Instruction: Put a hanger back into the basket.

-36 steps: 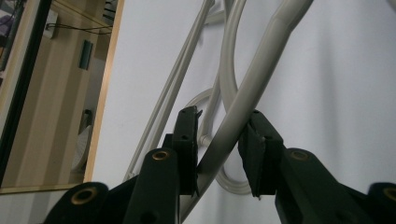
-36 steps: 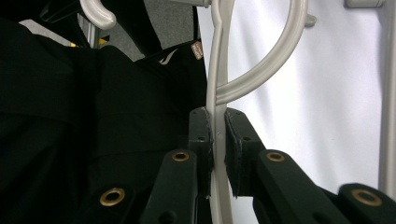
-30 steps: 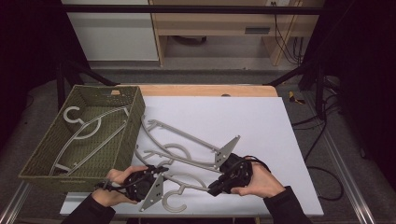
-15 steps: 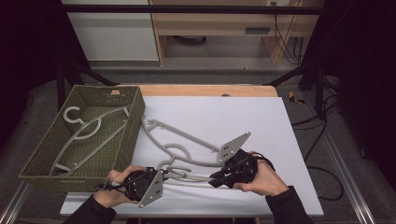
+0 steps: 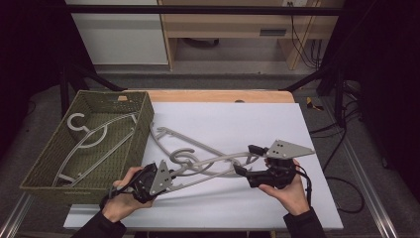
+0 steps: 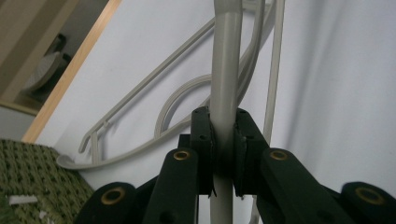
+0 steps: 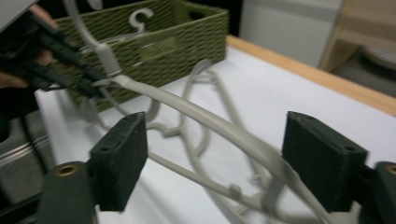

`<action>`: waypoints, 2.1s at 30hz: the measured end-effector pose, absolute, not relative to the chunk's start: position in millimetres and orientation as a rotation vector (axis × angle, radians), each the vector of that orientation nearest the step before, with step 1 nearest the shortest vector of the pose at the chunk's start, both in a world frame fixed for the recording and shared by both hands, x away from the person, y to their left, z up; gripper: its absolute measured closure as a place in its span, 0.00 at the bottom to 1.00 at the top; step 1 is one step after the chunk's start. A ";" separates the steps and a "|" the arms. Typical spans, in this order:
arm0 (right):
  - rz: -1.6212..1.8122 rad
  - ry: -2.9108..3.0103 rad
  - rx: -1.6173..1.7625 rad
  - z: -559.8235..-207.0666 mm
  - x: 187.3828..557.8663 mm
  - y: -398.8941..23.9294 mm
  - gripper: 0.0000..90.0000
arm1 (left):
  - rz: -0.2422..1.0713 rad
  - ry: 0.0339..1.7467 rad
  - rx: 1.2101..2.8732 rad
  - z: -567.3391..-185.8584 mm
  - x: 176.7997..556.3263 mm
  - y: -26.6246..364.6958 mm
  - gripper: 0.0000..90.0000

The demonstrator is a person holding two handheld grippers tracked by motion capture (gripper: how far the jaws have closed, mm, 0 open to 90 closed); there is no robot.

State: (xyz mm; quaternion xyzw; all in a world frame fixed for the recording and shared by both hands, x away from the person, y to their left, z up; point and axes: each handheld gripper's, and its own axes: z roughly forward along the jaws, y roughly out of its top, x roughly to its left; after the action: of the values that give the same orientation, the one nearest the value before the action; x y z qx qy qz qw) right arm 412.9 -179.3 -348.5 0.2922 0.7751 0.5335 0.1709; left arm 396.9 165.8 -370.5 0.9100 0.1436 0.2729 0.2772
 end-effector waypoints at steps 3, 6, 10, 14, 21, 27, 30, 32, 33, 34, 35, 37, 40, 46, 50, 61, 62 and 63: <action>1.507 2.117 0.877 -354.1 408.2 -189.6 0.15 | 0.732 0.449 2.434 -368.8 399.6 166.5 0.90; 1.532 2.050 0.933 -360.8 401.0 -203.7 0.11 | 0.724 0.508 2.408 -361.7 401.9 167.2 0.90; 1.513 2.034 0.958 -366.0 397.2 -210.7 0.09 | 0.724 0.537 2.394 -353.0 402.3 166.7 0.90; 1.485 2.007 0.998 -373.1 393.4 -217.9 0.07 | 0.743 0.573 2.373 -332.8 404.6 167.9 0.90; 1.467 1.961 1.032 -378.3 393.4 -225.1 0.07 | 0.722 0.596 2.314 -294.5 408.9 186.4 0.90; 1.452 1.970 1.047 -381.3 395.4 -226.0 0.06 | 0.772 0.600 2.270 -264.9 404.7 204.5 0.90; 1.451 1.968 1.050 -380.7 394.9 -226.1 0.05 | 0.806 0.620 2.243 -252.2 405.4 215.9 0.90; 1.450 1.967 1.052 -380.3 394.6 -227.2 0.05 | 0.821 0.639 2.234 -245.2 407.8 224.9 0.90; 1.455 1.962 1.050 -380.3 394.7 -227.6 0.05 | 0.825 0.645 2.227 -242.5 409.2 229.6 0.90; 1.455 1.963 1.054 -380.1 394.4 -228.1 0.05 | 0.825 0.645 2.227 -242.5 409.2 229.6 0.90; 1.453 1.964 1.052 -380.0 394.4 -228.9 0.05 | 0.833 0.665 2.218 -237.5 411.8 239.7 0.90; 1.452 1.957 1.052 -379.9 394.5 -230.1 0.05 | 0.842 0.696 2.193 -235.1 414.1 249.0 0.90; 1.455 1.957 1.056 -380.4 394.4 -230.2 0.05 | 0.854 0.730 2.182 -232.6 418.8 264.8 0.90; 1.445 1.960 1.065 -381.2 395.1 -229.6 0.05 | 0.889 0.815 2.188 -234.0 430.6 299.0 0.90; 1.445 1.961 1.064 -381.4 395.6 -229.9 0.05 | 0.891 0.884 2.184 -241.9 439.0 322.1 0.90; 1.445 1.975 1.062 -382.7 397.1 -228.5 0.05 | 0.891 0.956 2.243 -261.9 451.9 359.7 0.90; 1.446 1.977 1.063 -382.7 397.0 -228.5 0.05 | 0.883 0.981 2.257 -265.6 452.4 364.6 0.90; 1.444 1.977 1.064 -382.6 396.9 -228.4 0.05 | 0.883 0.981 2.257 -265.6 452.4 364.6 0.90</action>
State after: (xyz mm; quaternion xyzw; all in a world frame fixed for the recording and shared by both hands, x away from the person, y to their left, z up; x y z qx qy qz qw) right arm 396.9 -228.4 -382.6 0.3876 0.7200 0.5260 0.2337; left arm 452.4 364.6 -265.6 0.8334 0.3622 0.3262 0.2605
